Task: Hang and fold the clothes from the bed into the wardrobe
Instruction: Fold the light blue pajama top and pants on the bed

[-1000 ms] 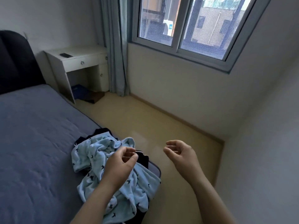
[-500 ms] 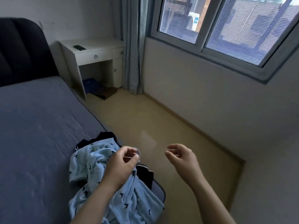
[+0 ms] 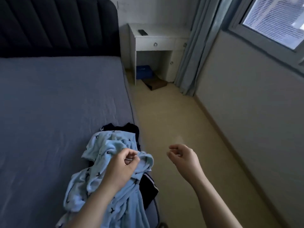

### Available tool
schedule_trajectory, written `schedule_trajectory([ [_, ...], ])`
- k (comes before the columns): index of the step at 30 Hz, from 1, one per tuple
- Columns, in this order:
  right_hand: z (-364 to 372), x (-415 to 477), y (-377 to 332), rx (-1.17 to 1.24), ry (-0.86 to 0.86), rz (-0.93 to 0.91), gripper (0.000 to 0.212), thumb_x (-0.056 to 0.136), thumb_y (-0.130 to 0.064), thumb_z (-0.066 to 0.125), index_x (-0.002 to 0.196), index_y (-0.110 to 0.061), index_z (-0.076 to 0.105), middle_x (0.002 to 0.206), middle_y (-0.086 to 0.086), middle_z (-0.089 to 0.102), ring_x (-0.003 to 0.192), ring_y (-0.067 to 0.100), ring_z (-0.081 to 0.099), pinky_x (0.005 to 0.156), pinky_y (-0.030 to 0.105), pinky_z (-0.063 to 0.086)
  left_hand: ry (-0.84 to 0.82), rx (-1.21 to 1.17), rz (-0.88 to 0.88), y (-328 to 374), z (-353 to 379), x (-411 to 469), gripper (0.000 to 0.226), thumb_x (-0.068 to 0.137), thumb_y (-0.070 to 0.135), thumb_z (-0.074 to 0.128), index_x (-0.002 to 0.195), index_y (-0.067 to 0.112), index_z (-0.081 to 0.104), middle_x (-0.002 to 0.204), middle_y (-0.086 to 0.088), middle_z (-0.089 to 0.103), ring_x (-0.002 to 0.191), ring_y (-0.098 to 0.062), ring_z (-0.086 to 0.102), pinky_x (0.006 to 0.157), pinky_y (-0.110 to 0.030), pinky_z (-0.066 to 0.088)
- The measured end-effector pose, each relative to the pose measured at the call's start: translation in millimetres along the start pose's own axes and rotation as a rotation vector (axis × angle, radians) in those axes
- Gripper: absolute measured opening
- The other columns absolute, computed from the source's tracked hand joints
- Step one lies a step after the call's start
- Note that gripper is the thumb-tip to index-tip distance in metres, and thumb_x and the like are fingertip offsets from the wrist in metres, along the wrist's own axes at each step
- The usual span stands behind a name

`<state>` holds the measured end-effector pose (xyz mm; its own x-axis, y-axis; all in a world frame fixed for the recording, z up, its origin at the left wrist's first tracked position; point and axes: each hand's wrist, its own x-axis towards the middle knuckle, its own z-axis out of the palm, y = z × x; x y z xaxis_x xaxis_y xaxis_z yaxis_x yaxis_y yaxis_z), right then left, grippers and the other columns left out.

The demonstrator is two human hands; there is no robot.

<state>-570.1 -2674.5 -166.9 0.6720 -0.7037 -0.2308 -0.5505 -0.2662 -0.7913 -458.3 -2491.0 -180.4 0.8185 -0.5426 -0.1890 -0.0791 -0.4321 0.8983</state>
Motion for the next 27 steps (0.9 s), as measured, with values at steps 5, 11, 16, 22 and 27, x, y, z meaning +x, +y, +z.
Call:
schedule_trajectory([
  [5,-16,53,2,-0.049,-0.161,-0.089,0.017,0.087,-0.023,0.064,0.103,-0.022,0.068,0.087,-0.011,0.069,0.081,0.003,0.063,0.063,0.012,0.043,0.132,-0.015,-0.091,13,28,5,0.006,0.089,0.023,0.064,0.094,0.027,0.064,0.091,0.01,0.066,0.084,0.001,0.061,0.07,-0.01,0.044],
  [11,-3,73,8,-0.095,-0.315,-0.141,0.011,0.087,-0.021,0.063,0.096,-0.026,0.065,0.081,-0.014,0.067,0.072,-0.004,0.06,0.056,0.006,0.043,0.247,-0.02,-0.18,1,36,3,0.006,0.088,0.023,0.065,0.092,0.029,0.064,0.088,0.009,0.066,0.081,-0.002,0.062,0.071,-0.016,0.047],
  [16,9,74,16,-0.151,-0.375,-0.138,0.012,0.087,-0.023,0.063,0.095,-0.031,0.063,0.083,-0.016,0.066,0.073,-0.004,0.06,0.054,0.004,0.042,0.281,-0.032,-0.24,-19,33,-4,0.005,0.088,0.023,0.065,0.092,0.024,0.065,0.089,0.008,0.066,0.083,-0.006,0.063,0.073,-0.02,0.05],
  [22,28,89,26,-0.179,-0.408,-0.135,0.011,0.086,-0.023,0.064,0.093,-0.031,0.064,0.08,-0.016,0.066,0.07,-0.007,0.06,0.054,0.003,0.041,0.296,-0.017,-0.281,-39,28,-1,0.01,0.087,0.023,0.065,0.088,0.032,0.062,0.087,0.009,0.065,0.078,0.001,0.06,0.064,-0.01,0.044],
  [27,48,134,25,-0.236,-0.502,-0.153,0.012,0.087,-0.025,0.064,0.098,-0.027,0.066,0.082,-0.017,0.065,0.07,-0.007,0.058,0.054,0.003,0.041,0.345,-0.018,-0.364,-46,29,28,0.012,0.087,0.025,0.065,0.086,0.036,0.061,0.085,0.009,0.065,0.074,0.009,0.058,0.059,-0.009,0.041],
])
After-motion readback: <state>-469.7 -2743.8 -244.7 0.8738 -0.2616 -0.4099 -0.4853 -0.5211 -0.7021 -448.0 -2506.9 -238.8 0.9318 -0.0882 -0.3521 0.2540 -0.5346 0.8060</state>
